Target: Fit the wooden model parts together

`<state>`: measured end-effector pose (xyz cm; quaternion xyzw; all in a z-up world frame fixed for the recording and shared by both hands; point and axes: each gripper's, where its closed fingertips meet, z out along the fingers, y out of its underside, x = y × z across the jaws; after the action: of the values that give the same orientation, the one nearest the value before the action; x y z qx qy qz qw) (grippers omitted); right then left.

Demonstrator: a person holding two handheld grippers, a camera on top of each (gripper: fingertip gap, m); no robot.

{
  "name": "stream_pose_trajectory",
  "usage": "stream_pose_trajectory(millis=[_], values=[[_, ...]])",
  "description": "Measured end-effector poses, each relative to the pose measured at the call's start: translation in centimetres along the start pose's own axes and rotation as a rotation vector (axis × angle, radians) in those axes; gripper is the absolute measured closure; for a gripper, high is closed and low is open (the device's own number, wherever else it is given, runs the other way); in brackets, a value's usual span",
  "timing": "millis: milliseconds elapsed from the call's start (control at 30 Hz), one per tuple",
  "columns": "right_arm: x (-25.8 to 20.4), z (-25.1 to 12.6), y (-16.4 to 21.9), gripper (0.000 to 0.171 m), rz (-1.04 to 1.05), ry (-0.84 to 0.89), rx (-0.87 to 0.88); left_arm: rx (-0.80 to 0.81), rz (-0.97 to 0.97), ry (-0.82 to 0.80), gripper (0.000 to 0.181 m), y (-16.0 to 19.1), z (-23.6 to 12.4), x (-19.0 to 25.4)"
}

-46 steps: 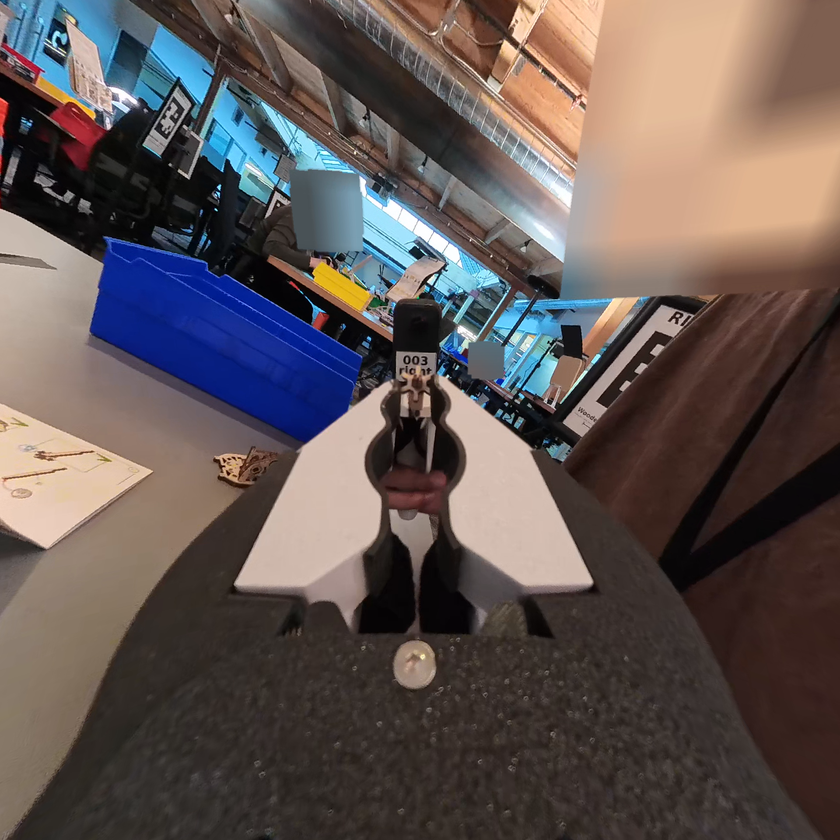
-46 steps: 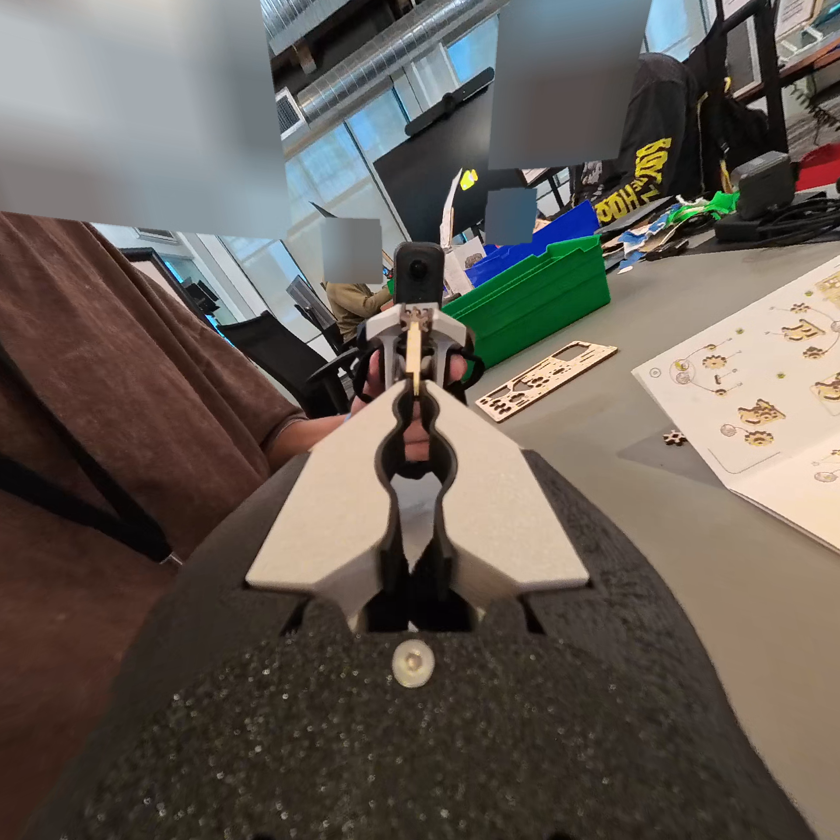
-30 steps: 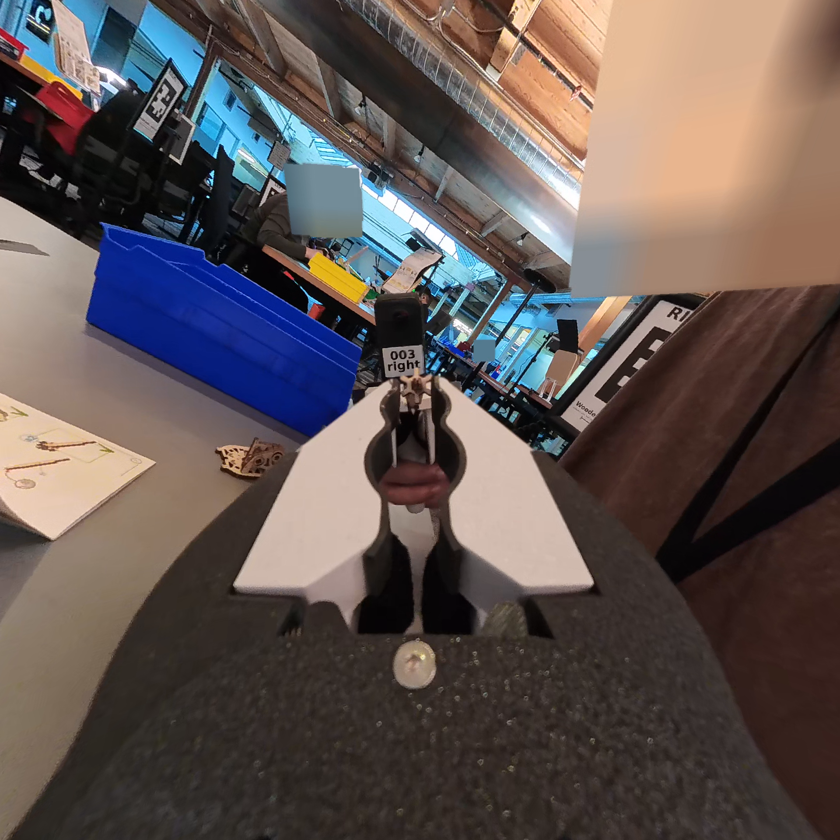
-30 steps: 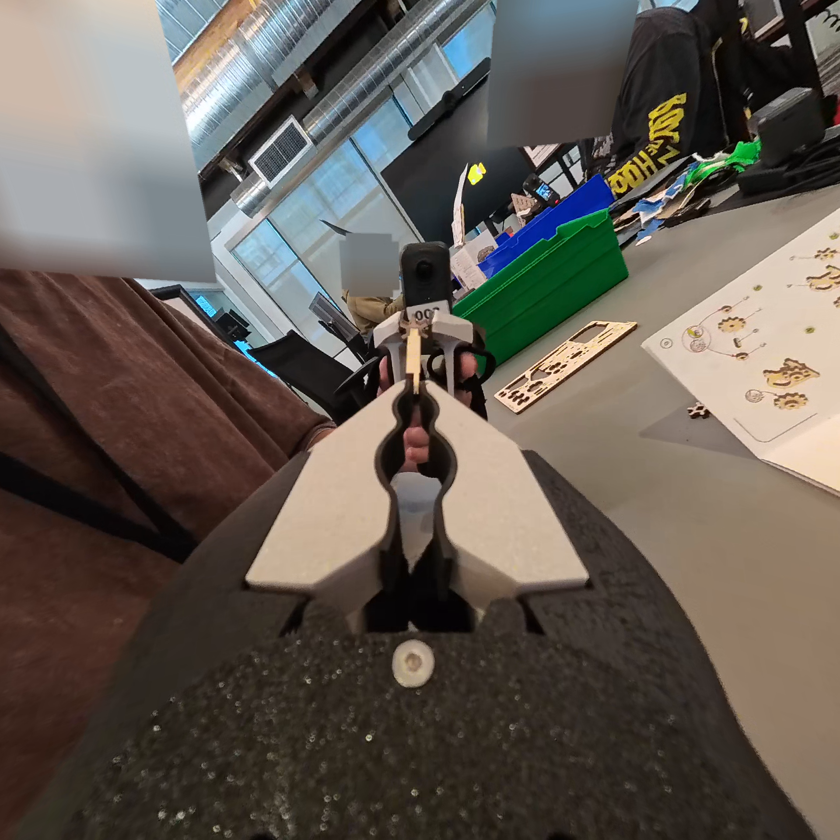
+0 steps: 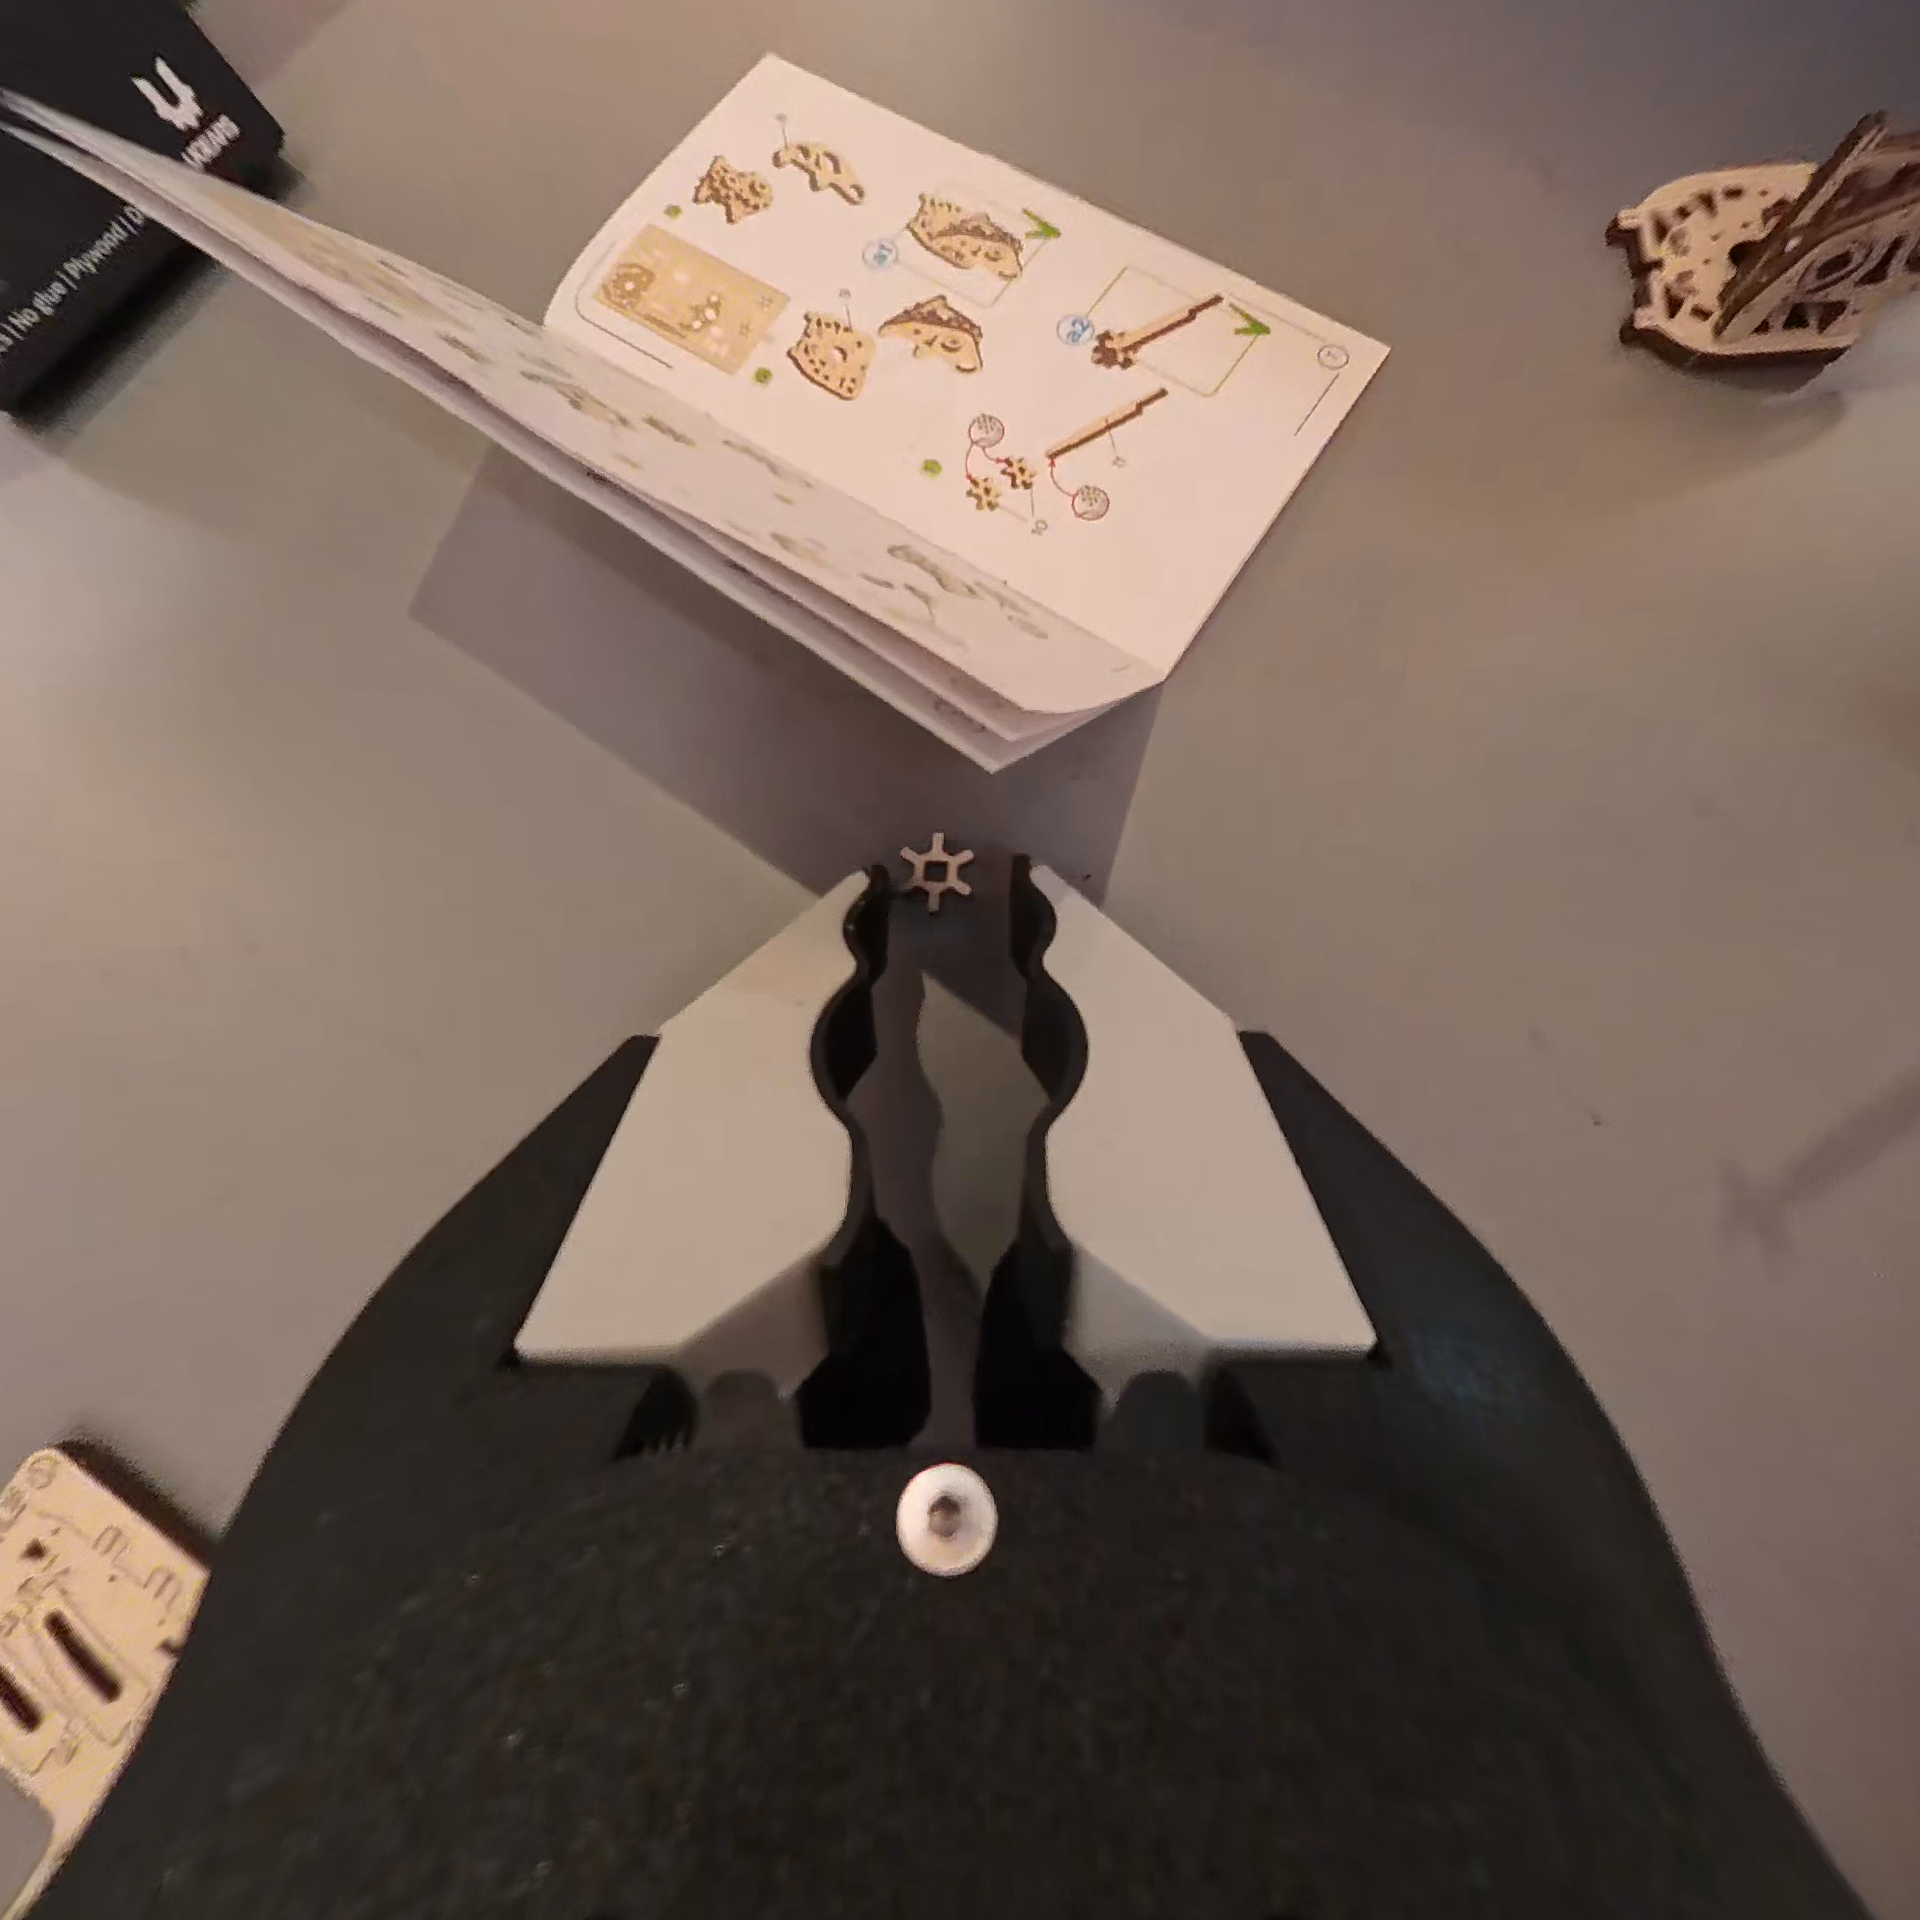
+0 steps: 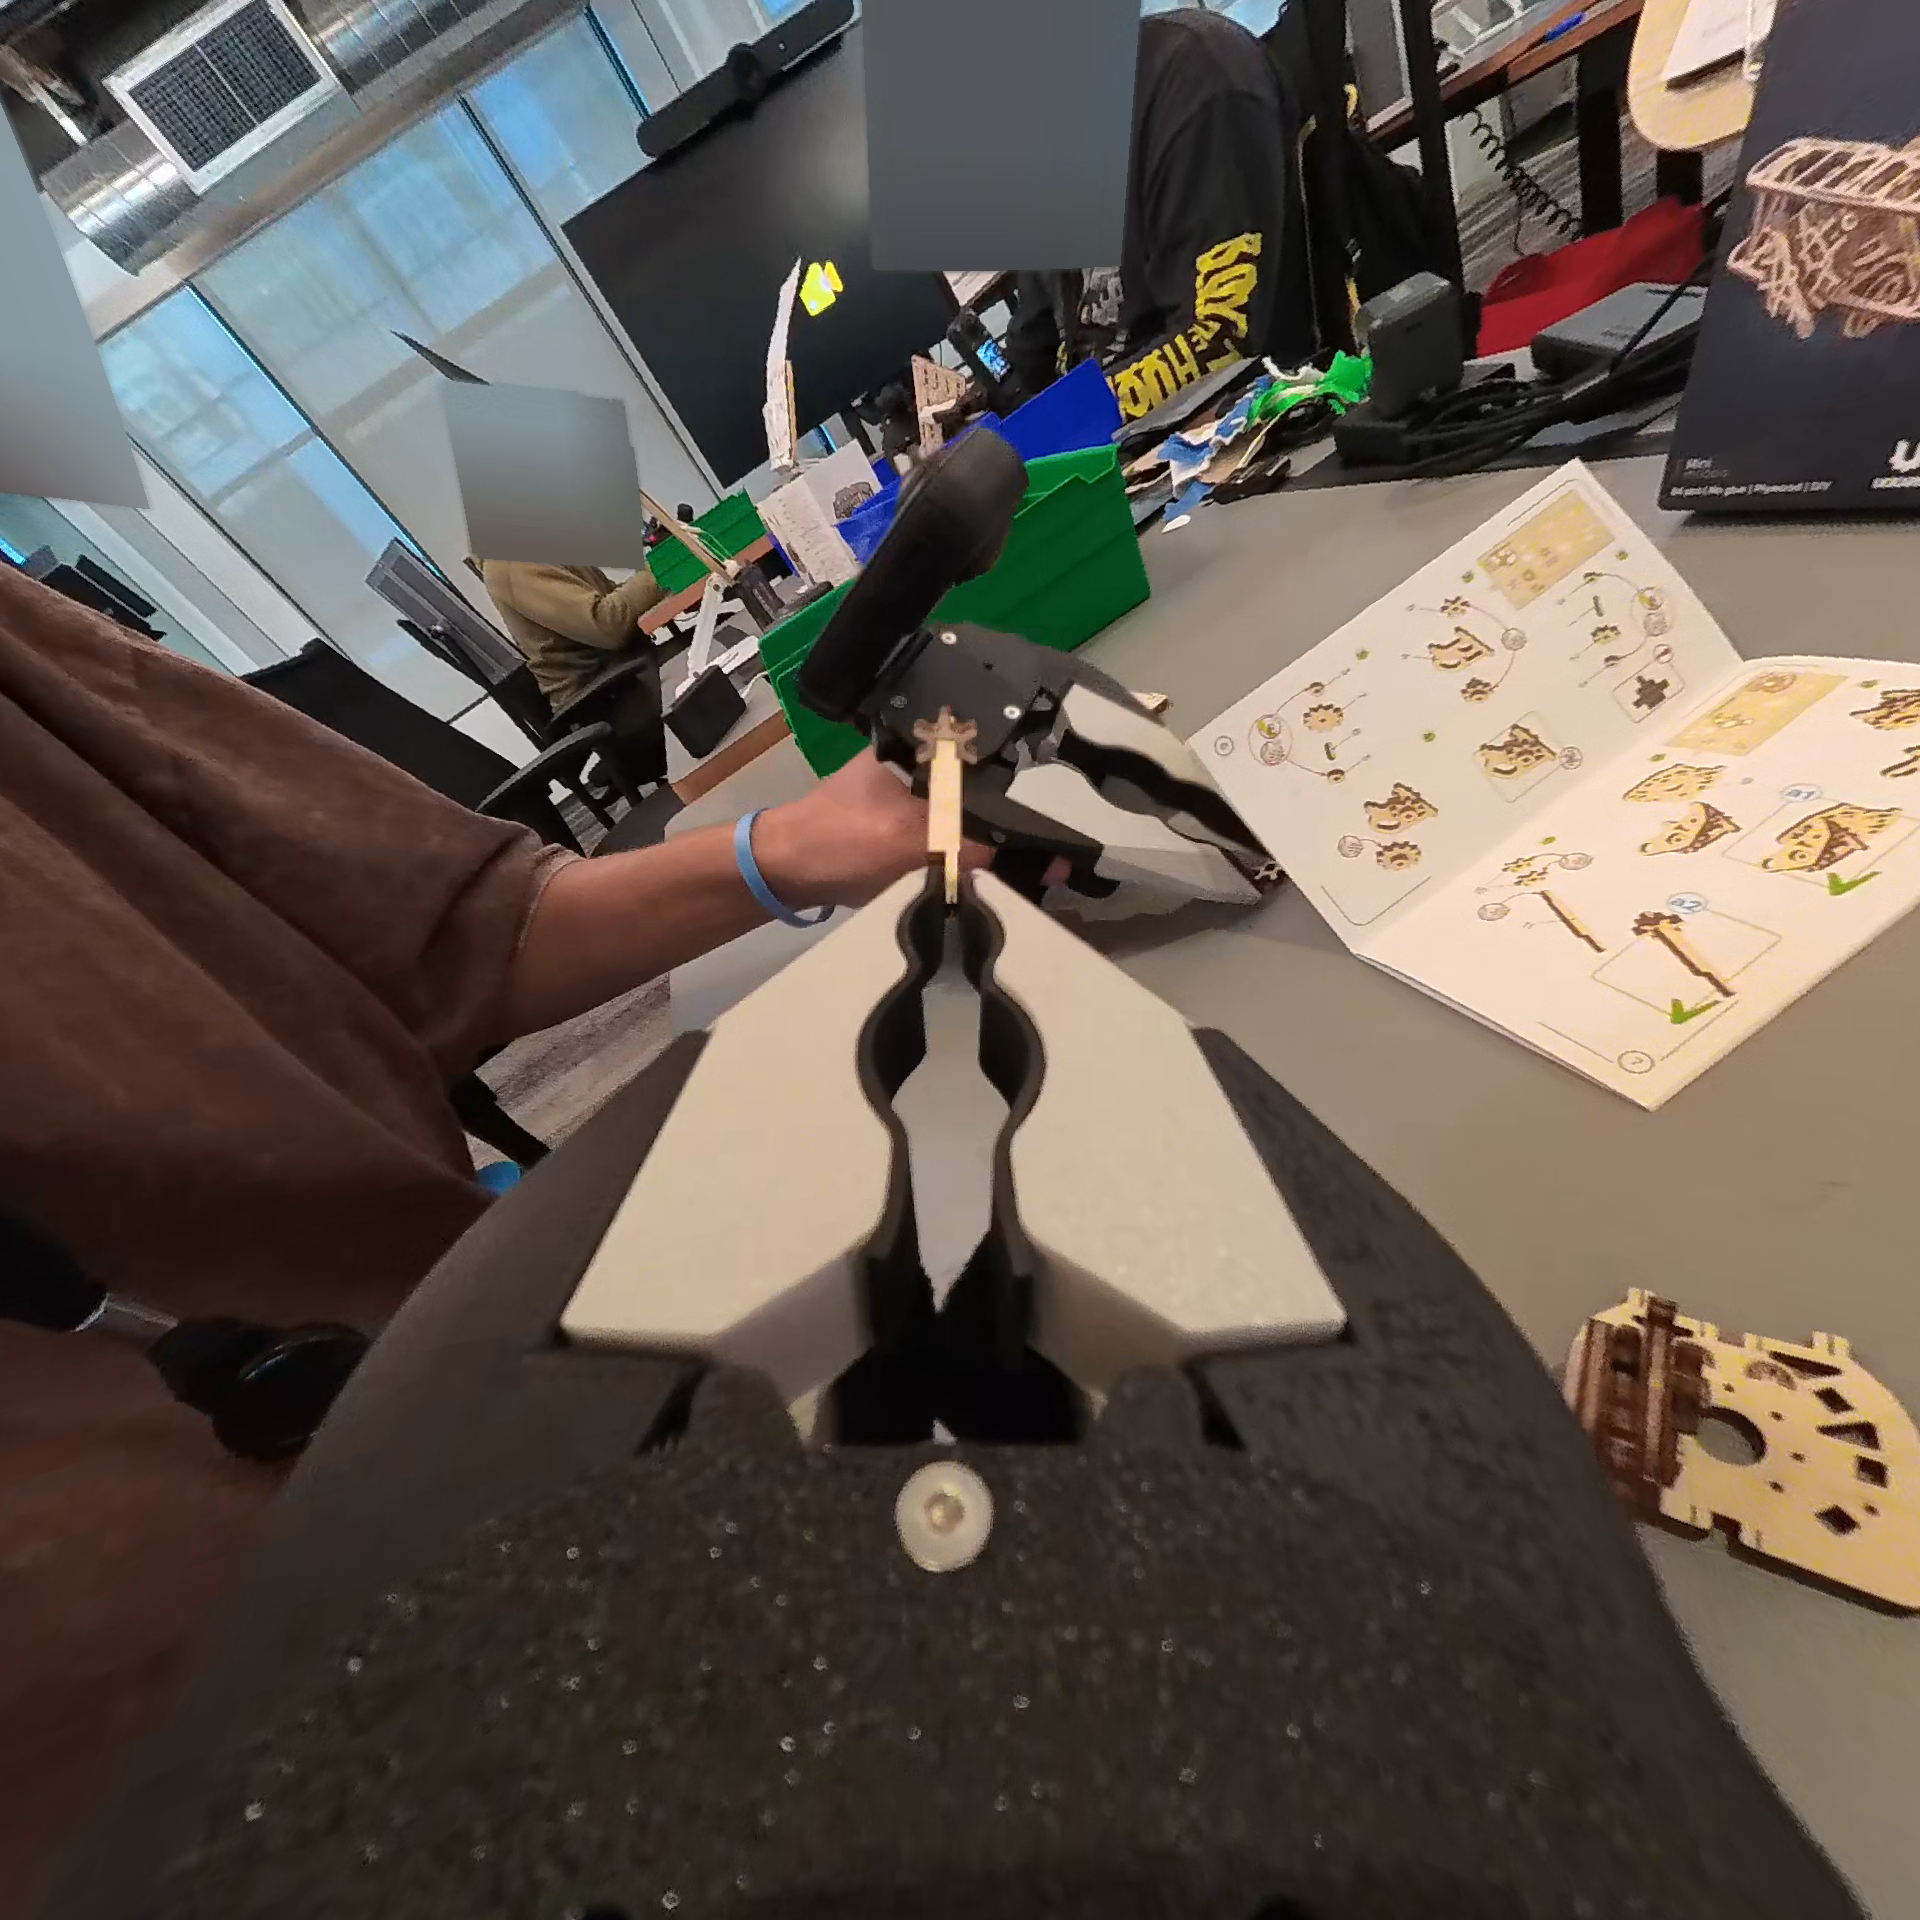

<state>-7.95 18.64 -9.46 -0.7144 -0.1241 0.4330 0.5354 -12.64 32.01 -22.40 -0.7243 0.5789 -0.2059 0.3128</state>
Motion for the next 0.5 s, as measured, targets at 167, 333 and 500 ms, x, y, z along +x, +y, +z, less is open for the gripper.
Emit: stream_pose_trajectory(millis=[167, 333, 500], values=[[0.3, -0.2, 0.1, 0.17, -0.013, 0.021, -0.012, 0.011, 0.024, -0.002, 0.17, -0.1, 0.1, 0.4], [0.7, -0.2, 0.2, 0.17, -0.026, 0.045, -0.024, 0.063, 0.034, 0.078, 0.17, -0.5, -1.4, 1.8], [1.0, -0.3, 0.5, 0.169, -0.077, 0.085, -0.053, 0.309, -0.123, 0.35, 0.17, -3.6, -7.1, 5.2]])
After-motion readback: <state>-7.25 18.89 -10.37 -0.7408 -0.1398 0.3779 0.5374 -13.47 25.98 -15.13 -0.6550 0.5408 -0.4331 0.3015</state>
